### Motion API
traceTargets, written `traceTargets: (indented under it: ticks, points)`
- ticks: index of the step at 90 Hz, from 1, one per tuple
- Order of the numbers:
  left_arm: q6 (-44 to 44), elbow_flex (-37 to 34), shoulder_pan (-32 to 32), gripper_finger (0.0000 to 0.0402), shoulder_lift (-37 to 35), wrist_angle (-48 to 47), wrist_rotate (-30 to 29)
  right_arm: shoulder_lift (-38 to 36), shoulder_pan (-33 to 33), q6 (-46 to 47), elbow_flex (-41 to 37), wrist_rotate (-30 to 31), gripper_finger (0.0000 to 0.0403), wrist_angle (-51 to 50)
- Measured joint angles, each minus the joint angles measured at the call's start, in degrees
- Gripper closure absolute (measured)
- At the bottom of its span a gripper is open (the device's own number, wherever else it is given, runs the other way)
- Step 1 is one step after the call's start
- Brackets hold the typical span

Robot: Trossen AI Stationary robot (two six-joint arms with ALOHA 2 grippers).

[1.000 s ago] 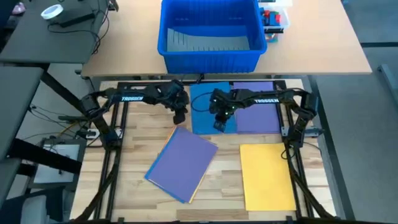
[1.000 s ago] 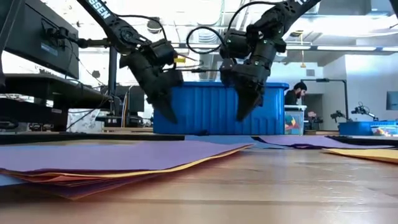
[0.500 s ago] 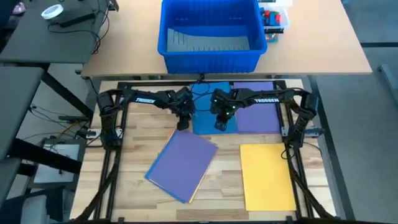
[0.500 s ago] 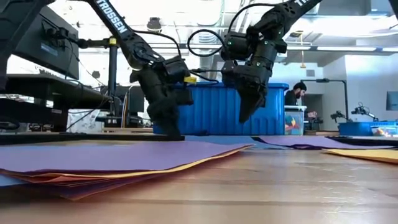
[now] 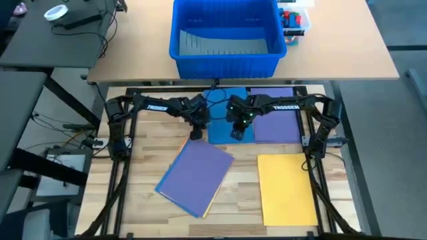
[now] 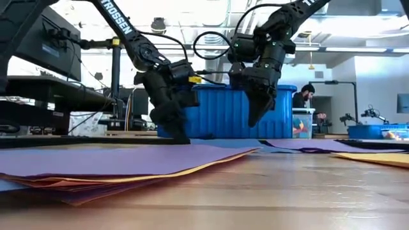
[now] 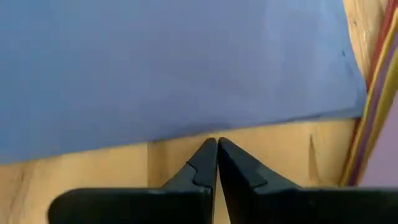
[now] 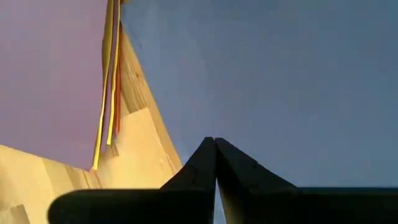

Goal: Organize paper
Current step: Stack the blue paper on top of the other blue paper

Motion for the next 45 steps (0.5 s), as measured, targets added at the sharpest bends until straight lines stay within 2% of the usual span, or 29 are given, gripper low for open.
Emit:
traceTargets:
  ticks: [10,23,45]
  points:
    - [-2.3,-0.3,0.7,0.0402,-4.5,-5.6,-0.4,0.1,-0.3,0.5,-0.1,0.0,0.0403,0.5]
    - [-4.3,-0.1,3.0,0.0402,-10.9,-11.9,-0.5,0.8,-1.9,4.1,-2.0,0.0,0.0403,6.6]
    - [-4.6,-0.1,6.9,0.0402,-18.0,-15.6,-0.3,6.7,-2.9,6.0,-3.6,0.0,0.0403,7.6]
